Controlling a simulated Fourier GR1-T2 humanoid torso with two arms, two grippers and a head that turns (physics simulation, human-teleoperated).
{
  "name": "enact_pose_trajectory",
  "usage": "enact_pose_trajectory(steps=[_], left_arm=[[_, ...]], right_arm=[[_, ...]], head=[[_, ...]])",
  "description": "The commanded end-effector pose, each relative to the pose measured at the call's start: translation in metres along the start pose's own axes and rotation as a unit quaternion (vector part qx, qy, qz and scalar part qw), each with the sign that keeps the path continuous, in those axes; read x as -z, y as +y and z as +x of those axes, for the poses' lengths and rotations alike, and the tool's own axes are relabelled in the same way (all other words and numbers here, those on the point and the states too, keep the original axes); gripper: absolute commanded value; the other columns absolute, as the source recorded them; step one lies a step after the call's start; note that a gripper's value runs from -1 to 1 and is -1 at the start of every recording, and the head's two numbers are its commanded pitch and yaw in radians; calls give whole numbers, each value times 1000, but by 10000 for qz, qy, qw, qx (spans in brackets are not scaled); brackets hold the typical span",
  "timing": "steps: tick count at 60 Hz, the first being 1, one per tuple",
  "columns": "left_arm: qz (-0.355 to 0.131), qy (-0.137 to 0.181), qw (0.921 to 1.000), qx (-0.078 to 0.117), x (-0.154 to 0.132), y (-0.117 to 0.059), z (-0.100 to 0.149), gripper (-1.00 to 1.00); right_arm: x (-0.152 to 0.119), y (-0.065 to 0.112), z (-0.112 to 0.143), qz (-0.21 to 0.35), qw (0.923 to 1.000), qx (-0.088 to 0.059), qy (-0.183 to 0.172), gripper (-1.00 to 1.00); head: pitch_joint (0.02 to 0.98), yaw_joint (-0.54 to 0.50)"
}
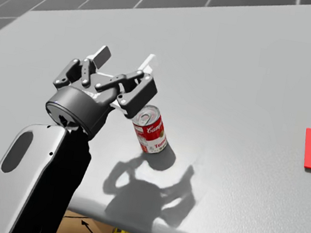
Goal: Look at the card. If it is red, pick the object on the left. If it is green, pick the object on the right.
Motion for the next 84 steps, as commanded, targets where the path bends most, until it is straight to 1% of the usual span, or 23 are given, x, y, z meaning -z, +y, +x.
enact_pose_trajectory(steps=[1, 5, 8, 11, 24, 33, 40, 47, 48, 59, 64, 66, 74, 81, 84], left_arm=[[-29, 226, 9996, 148, -33, 11, -7, -1000], [-7, 364, 9992, 180, -46, 16, -14, -1000], [-28, 445, 9989, 129, -51, 18, -18, -1000], [-26, 574, 9982, 179, -59, 20, -26, -1000], [-173, 1022, 9946, 9, -78, 22, -54, -1000], [-251, 1202, 9924, -64, -82, 18, -70, -1000], [-326, 1266, 9914, -74, -77, 12, -76, -1000], [-382, 1317, 9905, -55, -68, 6, -81, -1000], [-400, 1323, 9904, -78, -65, 5, -82, -1000], [-439, 1372, 9895, -65, -52, -1, -86, -1000], [-478, 1430, 9885, -57, -44, -6, -88, -1000], [-495, 1442, 9883, -81, -41, -8, -89, -1000], [-507, 1503, 9873, -49, -31, -15, -90, -1000], [-478, 1554, 9866, -115, -23, -17, -90, -1000], [-467, 1570, 9864, -113, -20, -18, -90, -1000]], right_arm=[[0, 0, 0, 0, 10000, 6, 5, -1000], [0, 0, 0, -1, 10000, 10, 3, -1000], [0, 0, 0, 0, 10000, 7, 6, -1000], [0, 0, 0, 0, 10000, 8, 5, -1000], [1, 0, 0, -5, 10000, 12, 1, -1000], [0, 0, 0, -6, 10000, 11, -9, -1000], [0, 0, 0, -8, 10000, 9, -17, -1000], [0, 0, 0, -7, 10000, 9, -24, -1000], [0, 0, 0, -8, 10000, 6, -23, -1000], [0, 0, 0, -10, 10000, 4, -36, -1000], [0, -1, 0, -12, 10000, 3, -43, -1000], [0, -1, 0, -15, 10000, 1, -44, -1000], [0, -1, 1, -16, 10000, -2, -59, -1000], [0, -1, 1, -18, 10000, 1, -72, -1000], [0, -1, 1, -21, 10000, 7, -77, -1000]], head=[[832, 418], [830, 418], [829, 418], [829, 419], [829, 421], [829, 422], [827, 422], [828, 420], [828, 418], [828, 414], [828, 412], [828, 411], [827, 408], [827, 403], [827, 401]])
